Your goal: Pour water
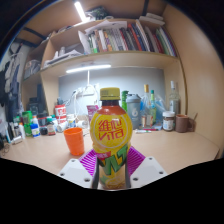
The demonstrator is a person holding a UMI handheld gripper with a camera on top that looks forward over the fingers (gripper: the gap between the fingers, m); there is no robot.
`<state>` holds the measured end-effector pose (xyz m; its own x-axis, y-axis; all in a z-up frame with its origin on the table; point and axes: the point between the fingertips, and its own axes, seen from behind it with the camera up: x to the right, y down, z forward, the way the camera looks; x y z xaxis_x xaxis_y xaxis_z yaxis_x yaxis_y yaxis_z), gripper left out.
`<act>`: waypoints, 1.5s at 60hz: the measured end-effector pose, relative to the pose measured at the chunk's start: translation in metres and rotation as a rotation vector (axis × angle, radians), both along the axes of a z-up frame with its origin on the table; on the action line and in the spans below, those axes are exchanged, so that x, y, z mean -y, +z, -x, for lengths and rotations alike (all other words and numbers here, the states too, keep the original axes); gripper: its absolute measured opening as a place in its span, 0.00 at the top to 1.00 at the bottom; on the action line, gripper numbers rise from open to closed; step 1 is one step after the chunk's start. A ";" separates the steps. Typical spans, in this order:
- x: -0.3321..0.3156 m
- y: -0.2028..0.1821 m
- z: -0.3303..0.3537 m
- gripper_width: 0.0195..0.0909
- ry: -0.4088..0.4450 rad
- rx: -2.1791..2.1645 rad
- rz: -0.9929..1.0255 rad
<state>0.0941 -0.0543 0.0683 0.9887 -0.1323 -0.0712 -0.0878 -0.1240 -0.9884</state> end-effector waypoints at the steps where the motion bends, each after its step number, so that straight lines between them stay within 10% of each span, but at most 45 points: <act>1: 0.001 -0.001 0.002 0.77 -0.002 -0.010 -0.006; 25: -0.078 0.117 -0.037 0.84 0.007 0.683 -0.071; 54: -0.181 0.136 0.010 0.84 0.161 2.285 0.028; 90: -0.186 0.175 0.018 0.84 0.125 2.045 -0.041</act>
<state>0.0758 0.1321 0.2433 -0.3809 -0.0991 0.9193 0.9244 -0.0204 0.3808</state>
